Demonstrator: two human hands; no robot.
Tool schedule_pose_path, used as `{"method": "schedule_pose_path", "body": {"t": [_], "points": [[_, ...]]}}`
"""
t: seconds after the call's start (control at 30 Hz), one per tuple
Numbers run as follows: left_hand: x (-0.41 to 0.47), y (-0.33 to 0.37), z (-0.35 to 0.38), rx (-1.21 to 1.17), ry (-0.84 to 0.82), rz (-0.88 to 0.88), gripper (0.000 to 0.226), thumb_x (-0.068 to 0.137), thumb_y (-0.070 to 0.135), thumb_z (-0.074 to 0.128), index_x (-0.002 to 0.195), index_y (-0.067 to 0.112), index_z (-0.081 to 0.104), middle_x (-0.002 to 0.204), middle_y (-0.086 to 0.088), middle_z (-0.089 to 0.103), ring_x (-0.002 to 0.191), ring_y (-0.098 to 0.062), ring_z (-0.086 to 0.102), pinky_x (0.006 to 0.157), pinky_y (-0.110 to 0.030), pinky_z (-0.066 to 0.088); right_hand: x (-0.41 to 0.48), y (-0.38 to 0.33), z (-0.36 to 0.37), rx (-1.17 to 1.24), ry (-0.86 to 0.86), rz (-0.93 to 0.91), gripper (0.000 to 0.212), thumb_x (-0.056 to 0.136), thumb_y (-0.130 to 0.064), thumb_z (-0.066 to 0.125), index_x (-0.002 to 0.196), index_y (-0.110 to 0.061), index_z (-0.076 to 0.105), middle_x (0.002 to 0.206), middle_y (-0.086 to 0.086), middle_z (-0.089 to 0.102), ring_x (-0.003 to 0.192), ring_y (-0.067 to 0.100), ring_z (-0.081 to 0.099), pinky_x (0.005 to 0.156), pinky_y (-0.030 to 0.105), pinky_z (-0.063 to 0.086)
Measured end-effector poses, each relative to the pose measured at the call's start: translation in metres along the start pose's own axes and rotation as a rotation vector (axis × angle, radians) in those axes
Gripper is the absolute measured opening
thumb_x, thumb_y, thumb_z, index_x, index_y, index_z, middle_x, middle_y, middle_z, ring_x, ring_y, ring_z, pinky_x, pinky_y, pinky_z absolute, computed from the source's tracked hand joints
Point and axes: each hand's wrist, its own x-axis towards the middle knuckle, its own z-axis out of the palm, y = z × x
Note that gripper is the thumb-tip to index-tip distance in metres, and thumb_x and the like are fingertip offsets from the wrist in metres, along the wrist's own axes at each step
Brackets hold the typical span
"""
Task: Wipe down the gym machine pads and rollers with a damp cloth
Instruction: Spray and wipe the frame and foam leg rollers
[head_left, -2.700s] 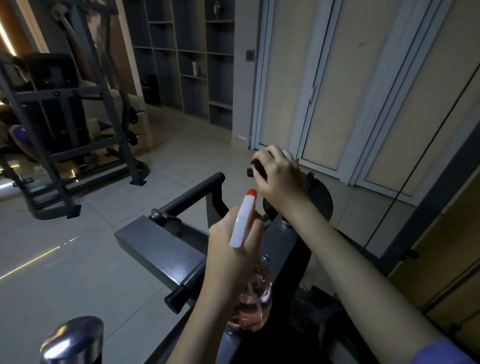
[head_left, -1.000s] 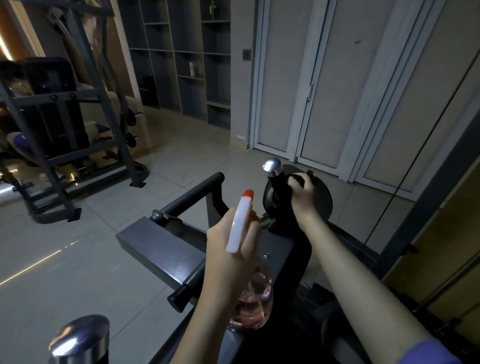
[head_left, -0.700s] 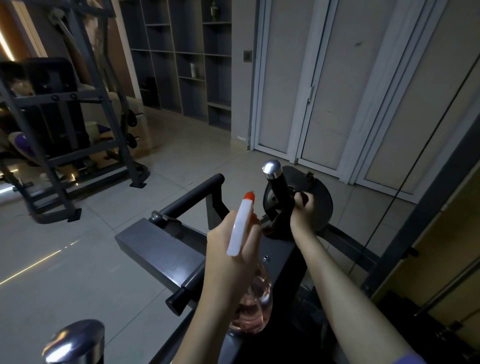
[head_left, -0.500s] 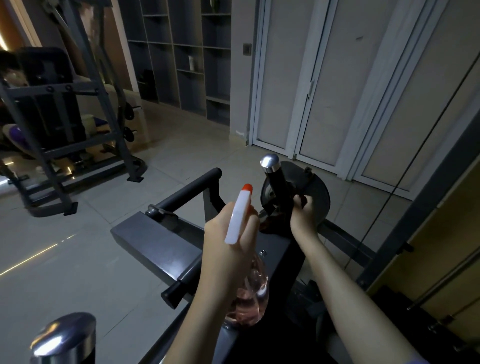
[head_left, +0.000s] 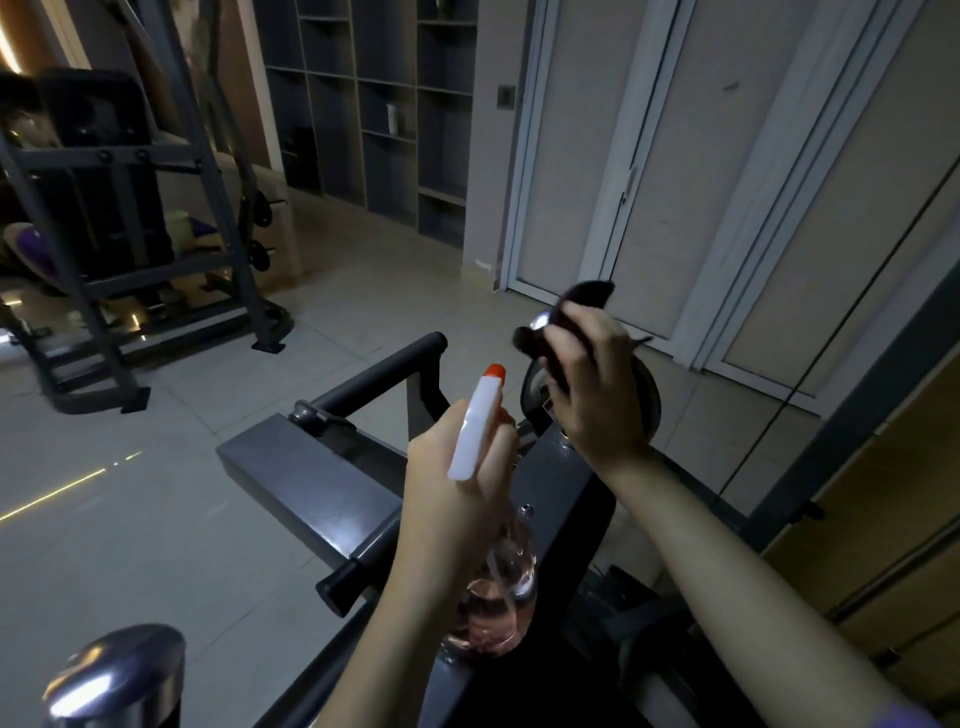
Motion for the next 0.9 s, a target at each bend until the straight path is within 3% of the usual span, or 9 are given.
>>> {"method": "schedule_pose_path", "body": {"t": [0.1, 0.27, 0.4, 0.53, 0.63, 0.7, 0.8, 0.9], "points": [[-0.001, 0.008, -0.002, -0.037, 0.037, -0.008, 0.021, 0.082, 0.016, 0.048, 0.066, 0.003, 0.049, 0.057, -0.004, 0.046, 0.050, -0.005, 0.038, 0.049, -0.014, 0.031, 0.011, 0.020, 0.012, -0.162, -0.167, -0.337, 0.023, 0.093, -0.005, 0.049, 0.117, -0.007, 0.051, 0.135, 0.014, 0.047, 0.128, 0.031, 0.039, 0.114, 0.041, 0.023], [0.000, 0.006, -0.001, -0.056, 0.044, -0.024, 0.023, 0.083, 0.020, 0.049, 0.070, 0.002, 0.047, 0.058, -0.007, 0.044, 0.052, -0.013, 0.035, 0.050, -0.025, 0.030, 0.001, 0.037, 0.011, -0.412, -0.383, -0.715, 0.029, 0.095, -0.005, 0.041, 0.100, -0.009, 0.070, 0.119, 0.010, 0.065, 0.123, 0.023, 0.052, 0.114, 0.037, 0.021], [-0.001, 0.005, -0.002, -0.062, 0.046, -0.049, 0.023, 0.083, 0.021, 0.050, 0.070, 0.002, 0.046, 0.057, -0.002, 0.041, 0.054, -0.010, 0.035, 0.051, -0.033, 0.031, -0.002, 0.033, 0.013, -0.400, -0.501, -0.752, 0.039, 0.095, -0.001, 0.031, 0.091, -0.005, 0.071, 0.102, 0.015, 0.070, 0.107, 0.027, 0.063, 0.114, 0.037, 0.020], [-0.001, 0.007, -0.005, -0.062, 0.028, -0.046, 0.018, 0.083, 0.021, 0.050, 0.068, 0.012, 0.046, 0.057, 0.005, 0.041, 0.054, -0.008, 0.036, 0.053, -0.031, 0.034, -0.005, 0.028, 0.017, -0.439, -0.501, -0.743, 0.032, 0.090, 0.001, 0.036, 0.083, -0.005, 0.067, 0.088, 0.014, 0.068, 0.094, 0.029, 0.066, 0.106, 0.039, 0.032], [-0.002, 0.008, -0.003, -0.047, 0.029, -0.055, 0.025, 0.082, 0.028, 0.049, 0.076, 0.003, 0.050, 0.060, -0.005, 0.044, 0.055, -0.012, 0.036, 0.054, -0.037, 0.035, -0.014, 0.022, 0.020, -0.483, -0.613, -0.781, 0.024, 0.083, 0.001, 0.043, 0.075, -0.009, 0.063, 0.075, 0.011, 0.061, 0.079, 0.029, 0.063, 0.098, 0.039, 0.038], [-0.003, 0.010, -0.002, -0.027, 0.047, -0.064, 0.037, 0.079, 0.032, 0.047, 0.086, -0.003, 0.055, 0.064, -0.014, 0.049, 0.058, -0.024, 0.040, 0.056, -0.042, 0.037, -0.025, 0.019, 0.025, -0.472, -0.713, -0.812, 0.029, 0.082, 0.001, 0.038, 0.071, -0.011, 0.062, 0.070, 0.010, 0.060, 0.071, 0.027, 0.061, 0.086, 0.039, 0.046], [-0.004, 0.009, -0.001, -0.045, 0.046, -0.058, 0.038, 0.079, 0.028, 0.048, 0.090, -0.007, 0.056, 0.066, -0.019, 0.049, 0.057, -0.023, 0.039, 0.056, -0.042, 0.036, -0.031, 0.014, 0.027, -0.470, -0.737, -0.766, 0.050, 0.087, 0.003, 0.017, 0.079, -0.010, 0.064, 0.077, 0.009, 0.064, 0.075, 0.026, 0.062, 0.080, 0.038, 0.050], [-0.006, 0.008, -0.002, -0.011, 0.025, -0.001, 0.036, 0.079, 0.031, 0.046, 0.084, -0.003, 0.055, 0.060, -0.003, 0.042, 0.053, -0.006, 0.034, 0.050, -0.025, 0.031, -0.023, 0.005, 0.024, -0.502, -0.653, -0.688, 0.050, 0.093, -0.002, 0.021, 0.095, -0.006, 0.071, 0.100, 0.016, 0.069, 0.100, 0.032, 0.064, 0.104, 0.042, 0.037]]}}
